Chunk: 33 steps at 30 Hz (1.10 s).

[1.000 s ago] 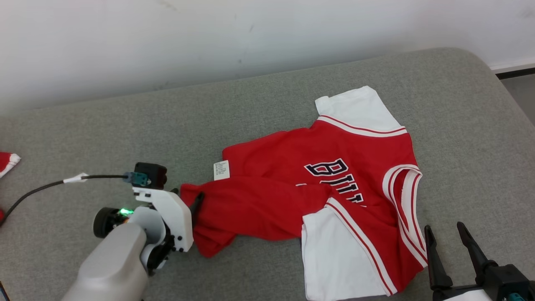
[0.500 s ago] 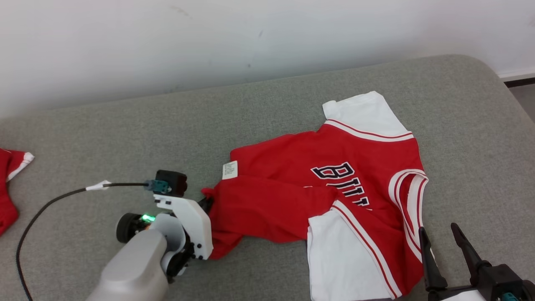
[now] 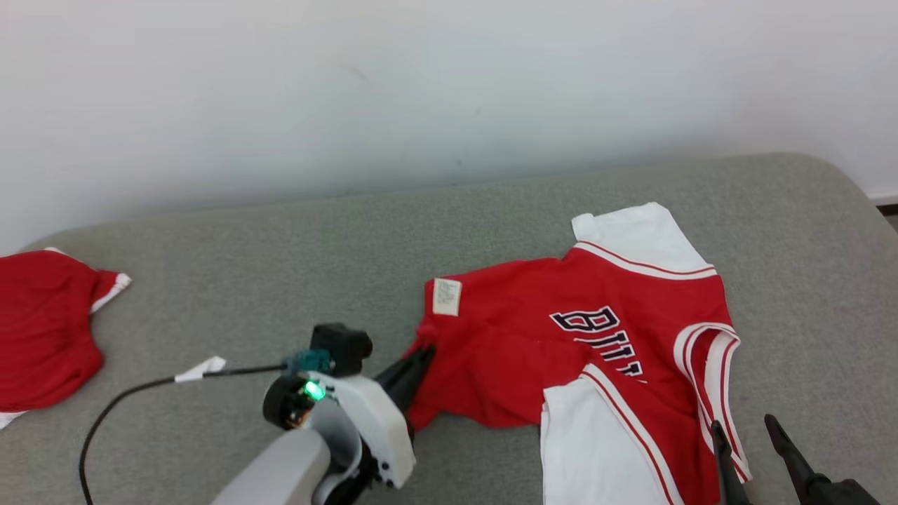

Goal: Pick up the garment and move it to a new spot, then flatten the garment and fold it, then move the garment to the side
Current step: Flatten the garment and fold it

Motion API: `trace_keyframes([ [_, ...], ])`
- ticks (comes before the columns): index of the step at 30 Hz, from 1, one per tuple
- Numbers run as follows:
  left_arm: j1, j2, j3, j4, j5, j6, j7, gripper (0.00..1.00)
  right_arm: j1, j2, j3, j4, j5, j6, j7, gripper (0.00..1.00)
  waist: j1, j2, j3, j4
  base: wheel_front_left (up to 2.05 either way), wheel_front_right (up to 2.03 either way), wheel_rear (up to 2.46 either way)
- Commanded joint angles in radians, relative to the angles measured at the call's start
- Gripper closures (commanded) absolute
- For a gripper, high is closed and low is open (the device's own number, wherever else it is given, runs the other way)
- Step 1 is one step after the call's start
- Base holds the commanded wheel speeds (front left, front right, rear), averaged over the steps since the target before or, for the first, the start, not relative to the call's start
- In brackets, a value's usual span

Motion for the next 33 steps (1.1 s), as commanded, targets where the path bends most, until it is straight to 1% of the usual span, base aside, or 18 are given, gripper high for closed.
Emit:
trace_keyframes([
  [1,0.055,0.029,-0.013,-0.064,0.001,-0.002,-0.012,1.00,0.020,-0.009,0.001,0.000,0.011,-0.003,-0.003,0.00,0.0000,0.0000,-0.032,0.029,0.00,0.00,0.00],
  [4,0.144,0.076,-0.049,-0.201,0.014,-0.002,-0.003,1.00,0.029,-0.015,0.003,-0.004,0.013,-0.003,-0.003,0.00,0.0000,0.0000,-0.044,0.050,0.00,0.00,0.00],
  [6,0.205,0.118,-0.066,-0.283,0.018,0.009,0.011,1.00,0.033,-0.019,0.002,-0.007,0.015,-0.003,-0.003,0.00,0.0000,0.0000,-0.047,0.061,0.00,0.00,0.00],
  [7,0.231,0.140,-0.079,-0.320,0.029,0.014,0.018,1.00,0.035,-0.022,0.001,-0.008,0.015,-0.003,-0.003,0.00,0.0000,0.0000,-0.048,0.066,0.00,0.00,0.00],
  [10,0.313,0.179,-0.107,-0.394,0.016,0.017,0.043,1.00,0.035,-0.024,0.004,-0.008,0.017,-0.003,-0.003,0.00,0.0000,0.0000,-0.048,0.078,0.00,0.00,0.00],
  [11,0.337,0.190,-0.108,-0.403,0.002,0.020,0.045,1.00,0.034,-0.026,0.006,-0.008,0.018,-0.003,-0.003,0.00,0.0000,0.0000,-0.047,0.080,0.00,0.00,0.00],
  [13,0.367,0.211,-0.117,-0.410,0.012,0.025,0.044,1.00,0.031,-0.025,0.009,-0.008,0.018,-0.003,-0.003,0.00,0.0000,0.0000,-0.046,0.081,0.00,0.00,0.00],
  [16,0.418,0.216,-0.115,-0.403,-0.013,0.035,0.028,1.00,0.029,-0.026,0.013,-0.010,0.019,-0.003,-0.003,0.00,0.0000,0.0000,-0.044,0.079,0.00,0.00,0.00],
  [21,0.461,0.241,-0.095,-0.358,0.001,0.073,-0.038,1.00,0.040,-0.042,0.012,-0.007,0.021,-0.003,-0.003,0.00,0.0000,0.0000,-0.044,0.071,0.00,0.00,0.00],
  [23,0.464,0.244,-0.091,-0.347,0.009,0.081,-0.052,1.00,0.040,-0.044,0.011,-0.008,0.021,-0.003,-0.003,0.00,0.0000,0.0000,-0.043,0.071,0.00,0.00,0.00],
  [26,0.479,0.233,-0.075,-0.327,-0.006,0.093,-0.089,1.00,0.041,-0.048,0.006,-0.012,0.023,-0.003,-0.003,0.00,0.0000,0.0000,-0.042,0.072,0.00,0.00,0.00],
  [27,0.484,0.229,-0.071,-0.322,-0.011,0.094,-0.098,0.62,0.042,-0.048,0.005,-0.012,0.022,-0.003,-0.003,0.00,0.0000,0.0000,-0.042,0.072,0.00,0.00,0.00],
  [28,0.491,0.224,-0.066,-0.318,-0.023,0.094,-0.103,0.04,0.041,-0.048,0.006,-0.011,0.021,-0.003,-0.003,0.00,0.0000,0.0000,-0.042,0.073,0.00,0.00,0.00],
  [29,0.495,0.223,-0.058,-0.314,-0.027,0.098,-0.111,0.00,0.041,-0.047,0.006,-0.011,0.020,-0.003,-0.003,0.00,0.0000,0.0000,-0.043,0.074,0.00,0.00,0.00],
  [33,0.521,0.231,-0.021,-0.323,-0.045,0.127,-0.137,0.00,0.044,-0.044,0.006,-0.012,0.022,-0.003,-0.003,0.00,0.0000,0.0000,-0.045,0.078,0.00,0.00,0.00],
])
